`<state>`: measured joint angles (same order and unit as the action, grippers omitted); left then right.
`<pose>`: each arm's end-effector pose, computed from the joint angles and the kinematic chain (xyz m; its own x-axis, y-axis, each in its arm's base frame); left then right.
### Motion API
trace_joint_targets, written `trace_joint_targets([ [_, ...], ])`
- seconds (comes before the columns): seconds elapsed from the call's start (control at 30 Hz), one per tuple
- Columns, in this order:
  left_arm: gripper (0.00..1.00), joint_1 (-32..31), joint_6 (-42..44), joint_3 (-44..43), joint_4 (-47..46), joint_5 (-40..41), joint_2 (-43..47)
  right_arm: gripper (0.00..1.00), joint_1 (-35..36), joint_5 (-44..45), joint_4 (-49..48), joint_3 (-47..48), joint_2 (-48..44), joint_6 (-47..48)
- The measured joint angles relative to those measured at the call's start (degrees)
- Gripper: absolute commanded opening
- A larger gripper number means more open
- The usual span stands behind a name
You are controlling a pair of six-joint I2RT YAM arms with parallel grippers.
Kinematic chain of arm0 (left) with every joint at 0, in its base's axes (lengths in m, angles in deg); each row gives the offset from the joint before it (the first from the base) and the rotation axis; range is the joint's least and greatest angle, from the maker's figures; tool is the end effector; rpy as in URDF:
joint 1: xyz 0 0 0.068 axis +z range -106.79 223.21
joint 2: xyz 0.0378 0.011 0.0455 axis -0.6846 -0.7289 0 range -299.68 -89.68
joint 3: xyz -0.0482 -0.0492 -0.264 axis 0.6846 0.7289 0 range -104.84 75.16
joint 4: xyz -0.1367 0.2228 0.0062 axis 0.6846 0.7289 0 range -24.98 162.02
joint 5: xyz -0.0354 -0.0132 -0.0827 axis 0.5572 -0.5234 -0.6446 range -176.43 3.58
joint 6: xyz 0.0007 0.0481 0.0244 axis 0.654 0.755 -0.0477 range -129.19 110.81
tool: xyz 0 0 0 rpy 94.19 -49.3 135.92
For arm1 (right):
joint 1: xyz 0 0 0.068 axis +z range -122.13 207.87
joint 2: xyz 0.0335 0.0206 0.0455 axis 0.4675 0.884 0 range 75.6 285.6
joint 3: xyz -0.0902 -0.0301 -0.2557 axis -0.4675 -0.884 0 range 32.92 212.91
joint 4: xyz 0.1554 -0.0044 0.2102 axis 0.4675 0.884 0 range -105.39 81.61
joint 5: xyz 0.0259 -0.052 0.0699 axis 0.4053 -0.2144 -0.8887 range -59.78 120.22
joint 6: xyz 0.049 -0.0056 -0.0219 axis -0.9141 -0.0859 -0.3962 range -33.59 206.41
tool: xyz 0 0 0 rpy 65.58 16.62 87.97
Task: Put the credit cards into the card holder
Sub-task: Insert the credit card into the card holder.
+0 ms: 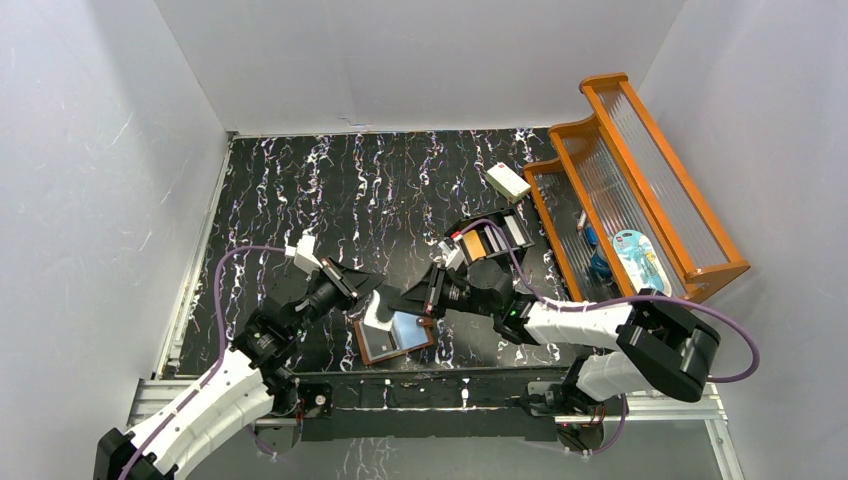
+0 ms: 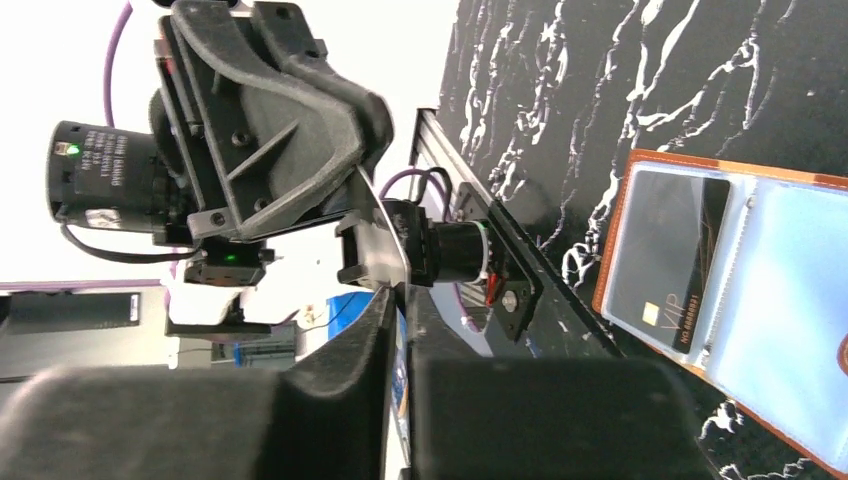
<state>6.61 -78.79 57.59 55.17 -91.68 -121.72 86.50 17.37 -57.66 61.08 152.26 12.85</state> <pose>0.1246 -0.0966 0.2415 -0.6477 -0.6816 -0.3405 0.1718 0.3047 -0.9368 0.1361 0.2385 0.2148 -0.9248 0.2795 -0.2583 -0.2140 0.1791 0.9603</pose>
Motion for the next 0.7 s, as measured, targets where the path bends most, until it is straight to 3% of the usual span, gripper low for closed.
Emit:
trace_joint_targets([
  [0.13,0.36,0.42,-0.39,0.0,-0.04,-0.79,-1.2,0.0,-0.33,-1.16,-3.87,-0.68,0.02,-0.7],
  [0.3,0.47,0.11,0.72,-0.96,4.55,-5.27,0.74,0.0,-3.74,-5.73,-5.44,-1.51,-0.7,1.7],
  [0.43,0.47,0.09,2.54,-2.86,6.47,-9.53,2.36,0.0,-6.54,-10.08,-4.9,-1.27,-2.93,4.2],
  [0.6,0.3,0.09,5.09,-5.64,6.75,-15.06,1.7,0.0,-8.17,-15.34,-4.63,0.0,-4.61,5.68],
  [0.7,0.27,0.09,5.64,-5.88,5.79,-17.14,1.07,0.0,-8.83,-18.29,-4.63,0.79,-4.61,6.08],
])
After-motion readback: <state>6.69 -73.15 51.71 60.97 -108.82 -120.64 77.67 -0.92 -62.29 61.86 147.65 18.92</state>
